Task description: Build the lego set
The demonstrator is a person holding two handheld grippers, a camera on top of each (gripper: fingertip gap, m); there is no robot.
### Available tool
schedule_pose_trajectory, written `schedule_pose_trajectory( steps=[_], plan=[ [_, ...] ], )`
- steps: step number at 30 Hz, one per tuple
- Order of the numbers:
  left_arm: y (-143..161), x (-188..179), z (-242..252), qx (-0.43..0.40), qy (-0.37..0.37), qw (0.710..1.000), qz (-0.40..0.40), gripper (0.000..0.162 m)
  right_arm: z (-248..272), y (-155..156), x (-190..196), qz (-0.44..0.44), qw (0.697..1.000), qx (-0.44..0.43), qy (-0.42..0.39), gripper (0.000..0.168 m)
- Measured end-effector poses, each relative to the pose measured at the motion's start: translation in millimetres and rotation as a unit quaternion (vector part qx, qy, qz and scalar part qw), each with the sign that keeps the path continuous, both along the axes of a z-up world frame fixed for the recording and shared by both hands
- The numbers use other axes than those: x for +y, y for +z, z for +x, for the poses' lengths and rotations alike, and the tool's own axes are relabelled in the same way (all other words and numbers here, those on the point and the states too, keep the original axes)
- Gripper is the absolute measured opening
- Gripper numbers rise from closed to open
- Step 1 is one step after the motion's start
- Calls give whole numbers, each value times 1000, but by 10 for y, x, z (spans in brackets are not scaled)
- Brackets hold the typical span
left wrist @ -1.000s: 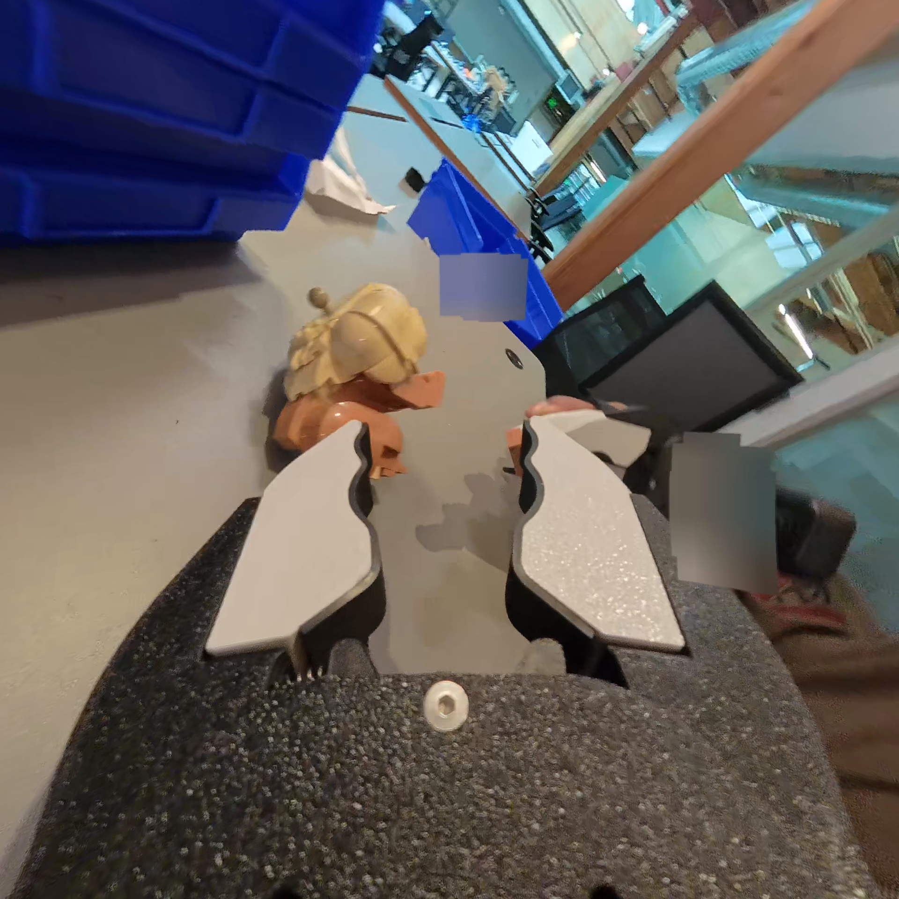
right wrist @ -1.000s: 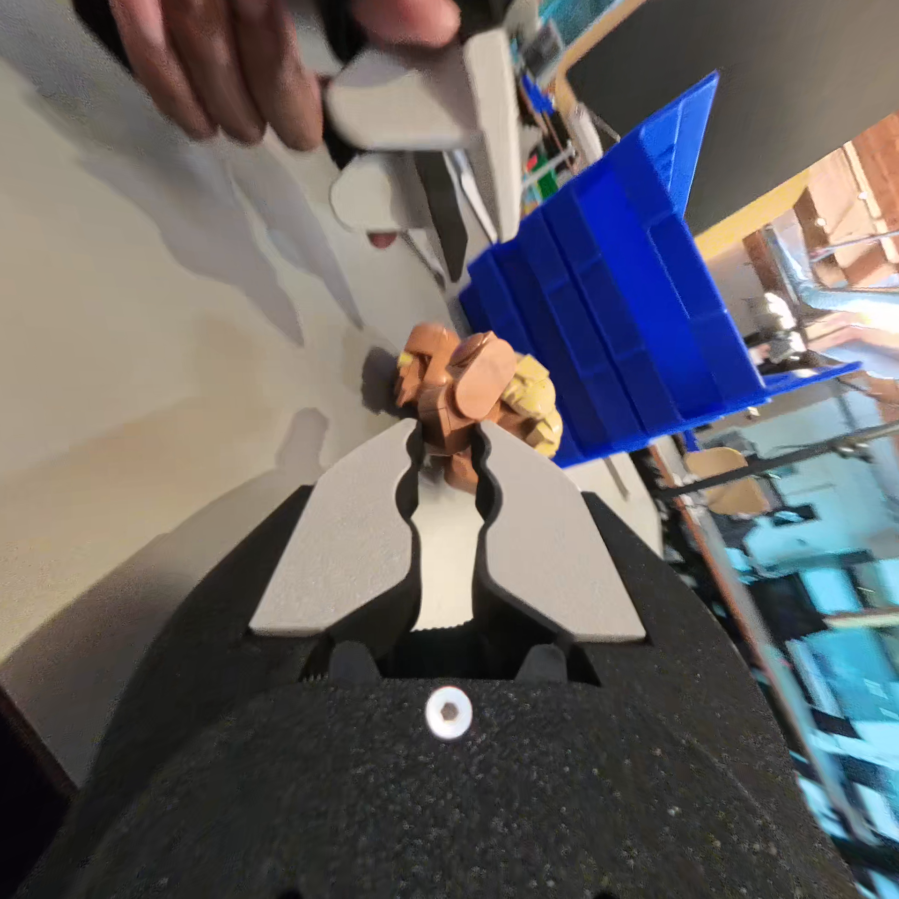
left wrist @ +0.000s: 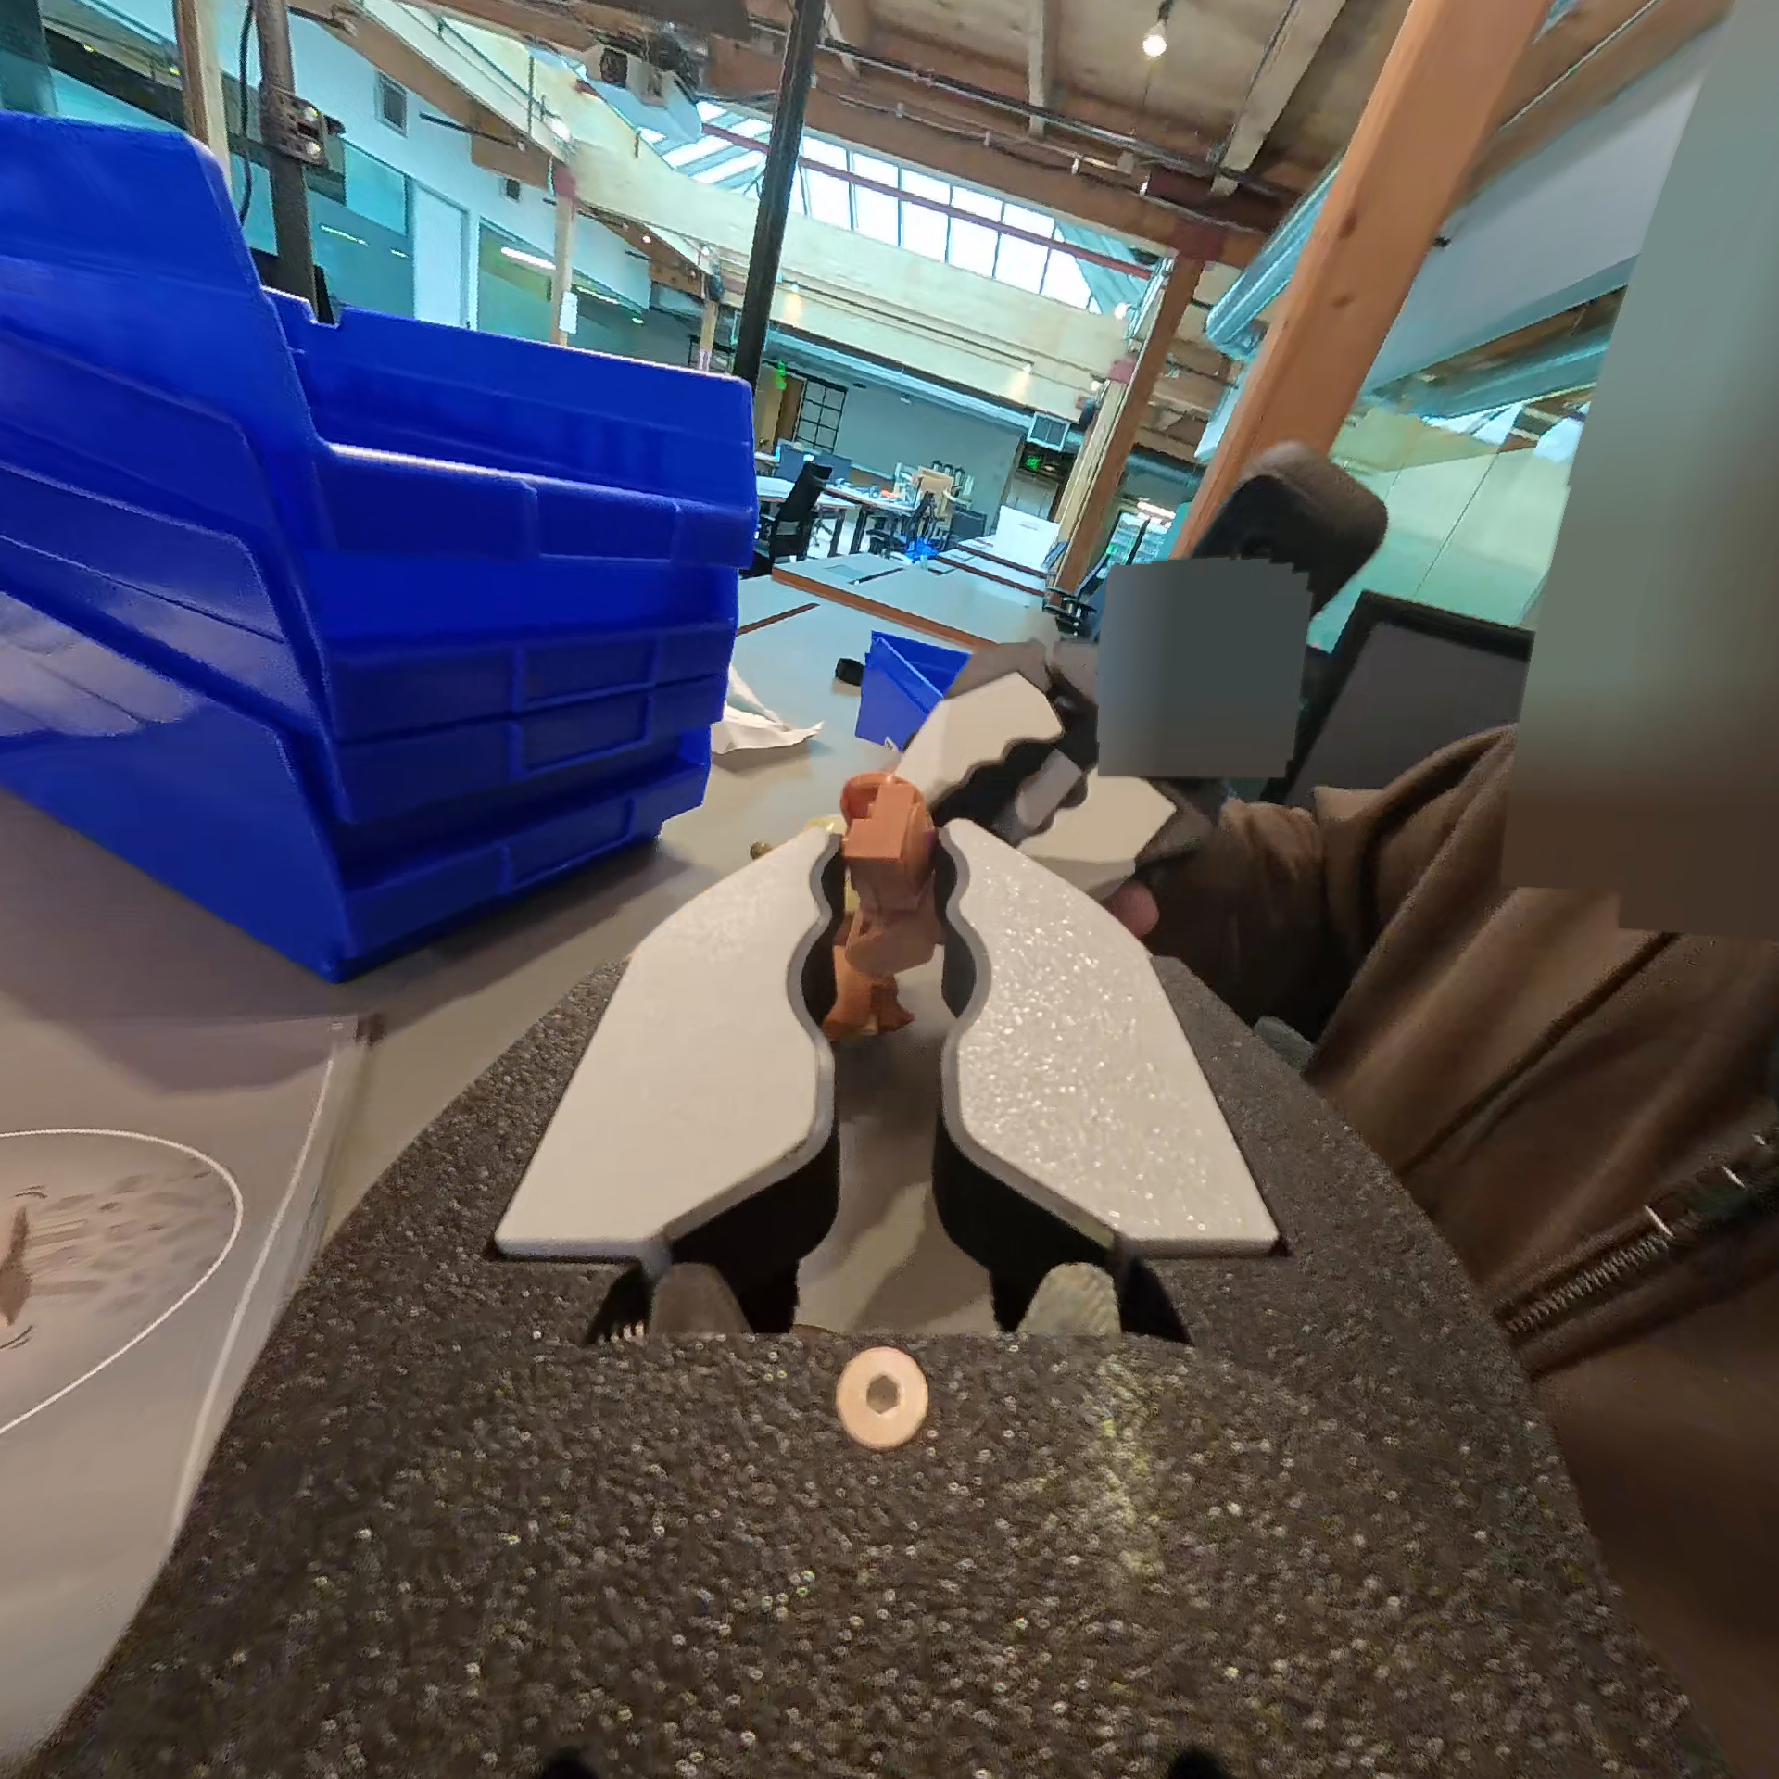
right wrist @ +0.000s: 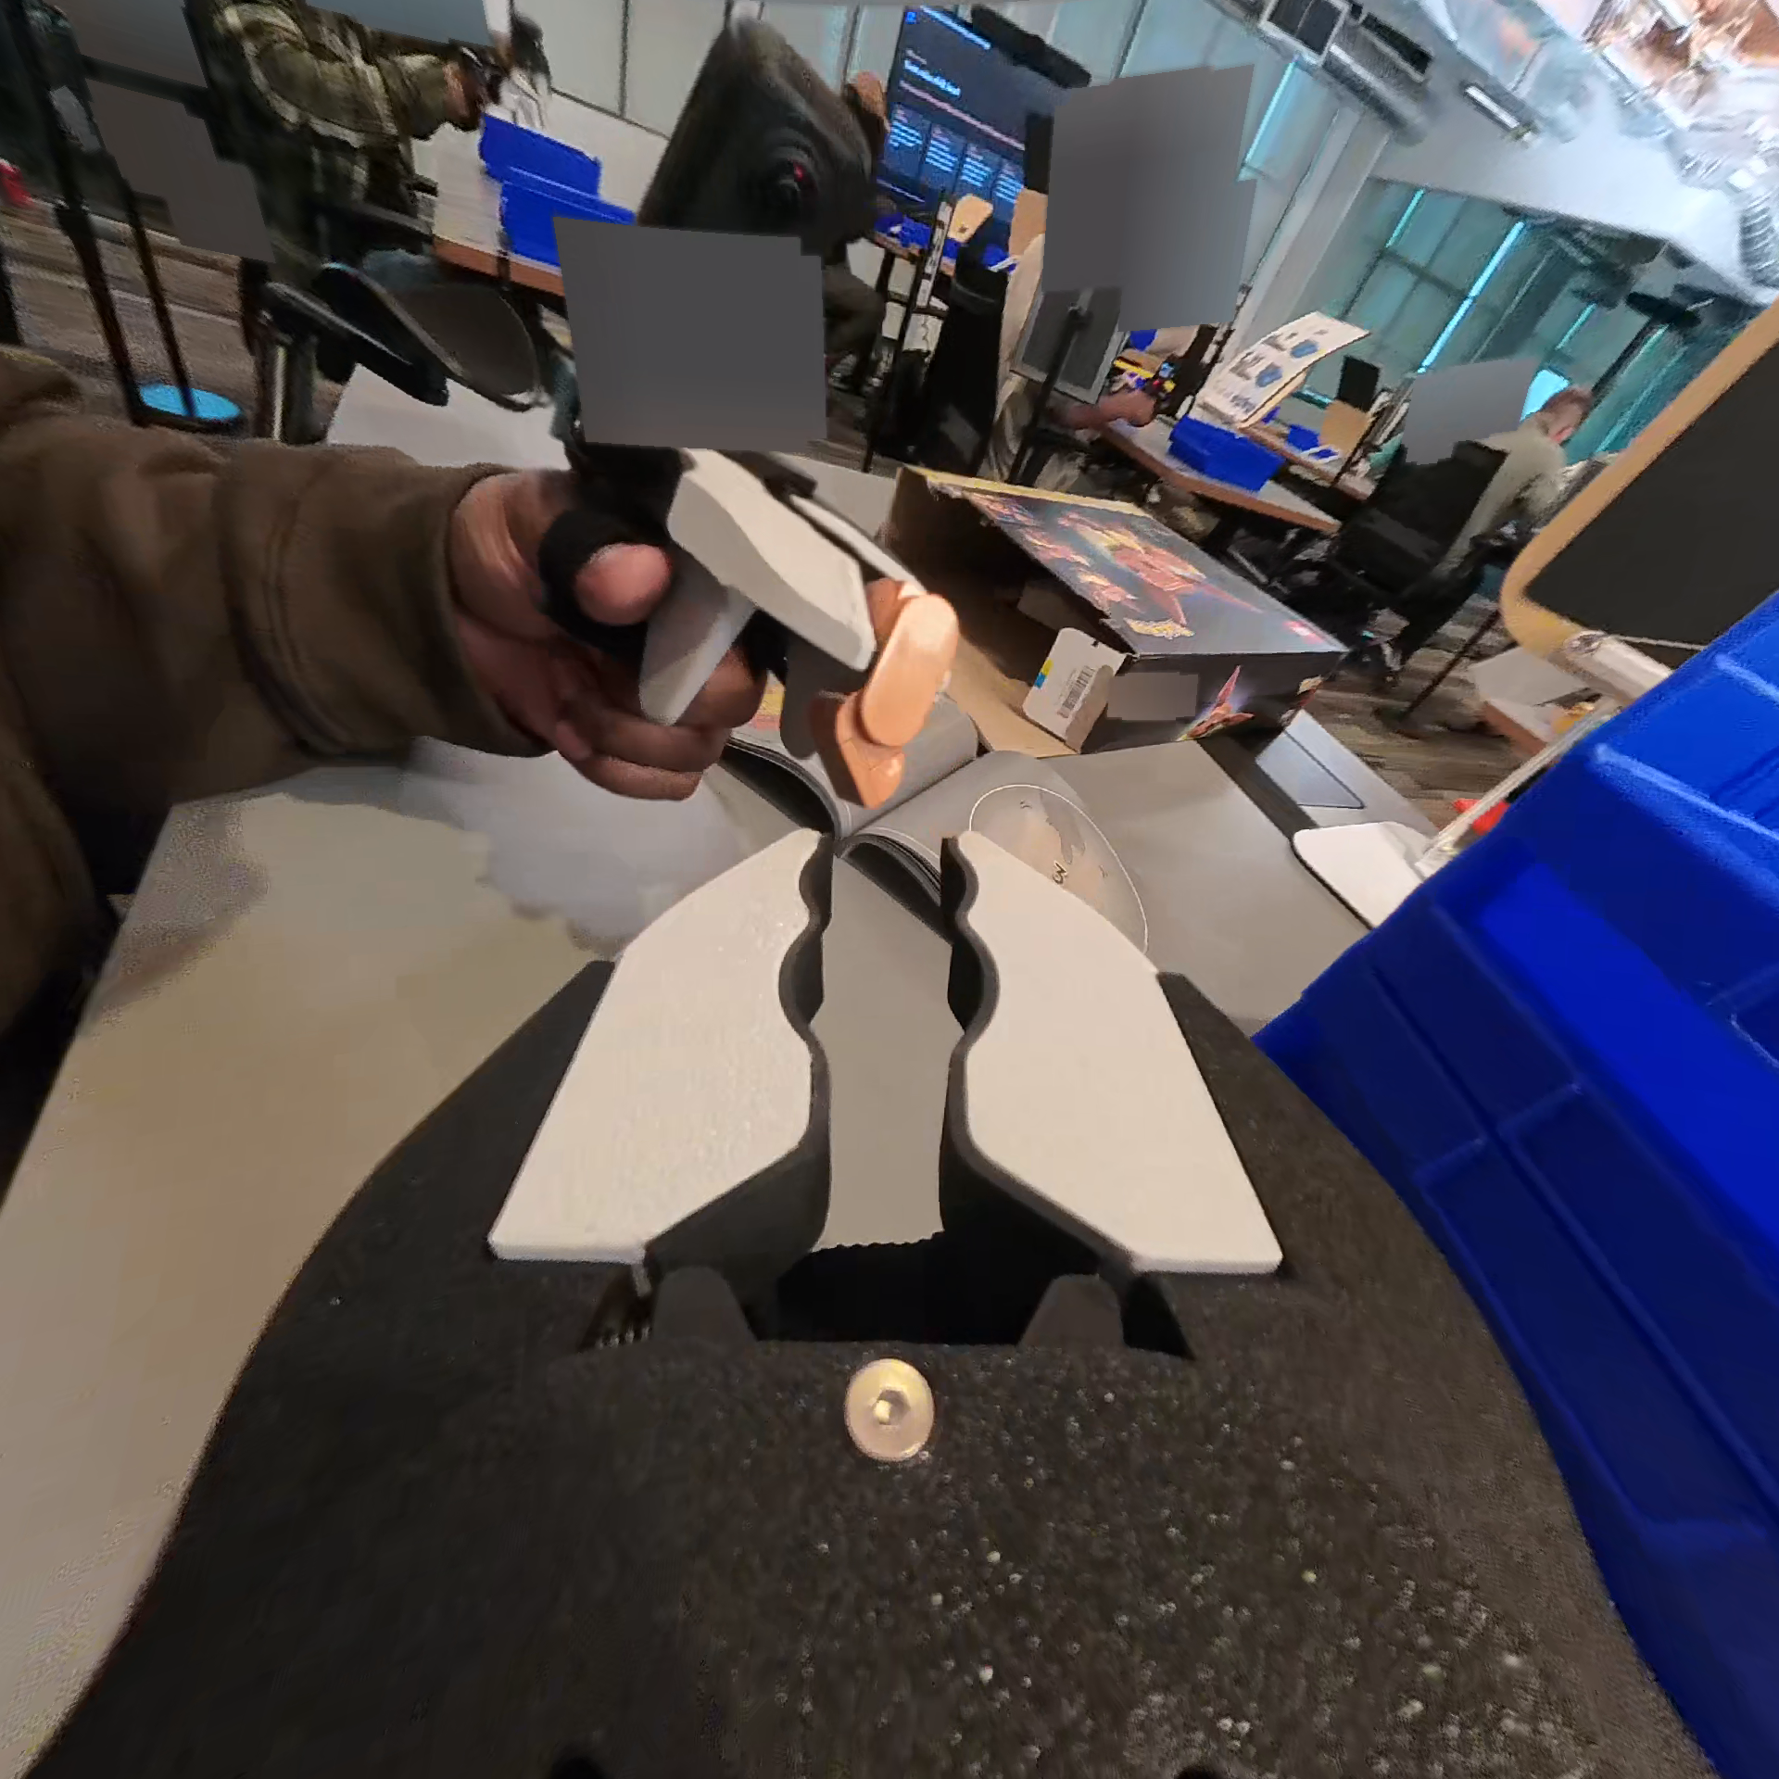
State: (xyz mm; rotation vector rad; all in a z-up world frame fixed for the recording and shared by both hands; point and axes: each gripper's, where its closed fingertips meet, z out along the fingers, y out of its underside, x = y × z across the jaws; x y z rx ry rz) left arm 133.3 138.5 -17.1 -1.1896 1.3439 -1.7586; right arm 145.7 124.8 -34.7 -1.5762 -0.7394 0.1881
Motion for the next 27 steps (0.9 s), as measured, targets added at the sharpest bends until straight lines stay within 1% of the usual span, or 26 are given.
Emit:
schedule_pose_trajectory(
  steps=[2,5,9,11,13,15,17,20,22,24,27],
  plan=[
    [-11,-15,-22,4,-3,1000,12,17,-10,-8,26,-14,1000,13,15,22],
    [20,-143,-96,-2,-4,998,65,17,-111,-6,-69,-26,999,15,28,25],
    [45,-478,-287,-38,8,986,162,17,-334,99,-401,28,999,-34,30,24],
    [29,-671,-394,-65,24,970,234,17,-432,136,-589,59,996,-59,28,25],
    [28,-836,-480,-96,52,943,315,17,-516,171,-769,86,993,-79,26,24],
    [26,-959,-508,-110,79,917,374,17,-585,182,-926,107,988,-106,28,24],
    [37,-1075,-502,-122,86,904,401,17,-605,144,-1018,119,982,-143,22,24],
    [4,-1194,-436,-130,70,900,410,17,-563,80,-1060,136,974,-183,10,25],
    [-38,-1200,-364,-131,68,890,432,17,-511,49,-1046,153,968,-200,5,25],
    [-107,-1204,-296,-120,52,882,453,17,-453,9,-1001,165,962,-217,2,25],
    [-167,-1138,-195,-104,40,870,480,17,-348,-63,-860,165,957,-239,-3,25]
  ],
)
